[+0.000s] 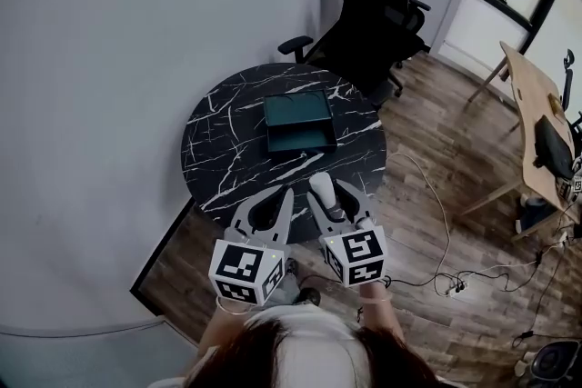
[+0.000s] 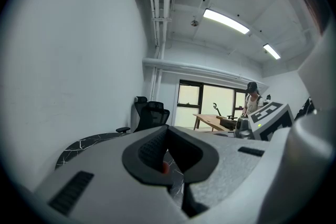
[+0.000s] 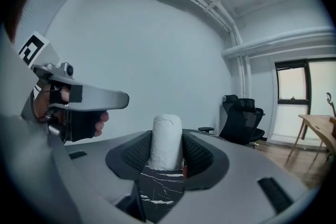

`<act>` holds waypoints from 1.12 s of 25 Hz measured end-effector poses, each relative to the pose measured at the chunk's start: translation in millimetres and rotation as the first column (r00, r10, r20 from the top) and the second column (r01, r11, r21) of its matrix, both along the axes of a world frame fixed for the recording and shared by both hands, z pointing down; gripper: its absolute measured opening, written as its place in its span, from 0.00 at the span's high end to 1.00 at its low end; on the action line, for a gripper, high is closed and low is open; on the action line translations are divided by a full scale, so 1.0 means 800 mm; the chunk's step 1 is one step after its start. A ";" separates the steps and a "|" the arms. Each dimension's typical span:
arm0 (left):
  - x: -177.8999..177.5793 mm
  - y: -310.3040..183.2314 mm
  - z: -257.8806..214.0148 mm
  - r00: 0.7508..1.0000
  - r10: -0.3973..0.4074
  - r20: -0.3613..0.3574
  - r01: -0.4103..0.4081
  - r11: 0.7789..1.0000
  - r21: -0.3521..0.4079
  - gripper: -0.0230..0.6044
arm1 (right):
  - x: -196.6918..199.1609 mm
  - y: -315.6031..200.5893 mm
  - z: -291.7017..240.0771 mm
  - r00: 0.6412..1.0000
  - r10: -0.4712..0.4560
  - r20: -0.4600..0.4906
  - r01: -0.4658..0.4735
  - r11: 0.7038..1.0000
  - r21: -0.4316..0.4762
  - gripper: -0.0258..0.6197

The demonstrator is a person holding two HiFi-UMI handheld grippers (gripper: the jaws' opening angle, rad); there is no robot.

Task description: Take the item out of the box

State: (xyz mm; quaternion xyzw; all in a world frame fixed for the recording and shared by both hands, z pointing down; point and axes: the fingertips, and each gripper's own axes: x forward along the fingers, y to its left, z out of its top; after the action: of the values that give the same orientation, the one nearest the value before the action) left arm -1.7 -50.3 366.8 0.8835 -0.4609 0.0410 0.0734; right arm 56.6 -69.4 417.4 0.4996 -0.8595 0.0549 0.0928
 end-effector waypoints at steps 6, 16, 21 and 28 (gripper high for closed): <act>0.012 0.017 -0.003 1.000 -0.002 -0.001 0.002 1.000 0.003 0.95 | 0.017 0.025 -0.014 1.000 0.011 0.015 -0.011 1.000 0.025 0.66; 0.028 0.044 -0.013 1.000 0.000 0.008 0.000 1.000 0.022 0.95 | 0.037 0.061 -0.040 0.999 0.020 0.047 -0.023 0.997 0.070 0.66; 0.028 0.058 -0.013 1.000 -0.003 0.011 0.003 1.000 0.025 0.95 | 0.039 0.080 -0.044 0.999 0.018 0.052 -0.022 0.996 0.083 0.66; 0.026 0.073 -0.011 1.000 -0.011 0.006 0.011 1.000 0.024 0.95 | 0.040 0.097 -0.048 0.999 0.010 0.052 -0.015 0.995 0.094 0.66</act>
State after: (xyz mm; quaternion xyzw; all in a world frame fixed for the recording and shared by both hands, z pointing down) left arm 19.3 7.7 358.3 0.8816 -0.4665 0.0378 0.0615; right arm 88.7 7.9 378.7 0.5074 -0.8600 0.0273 0.0466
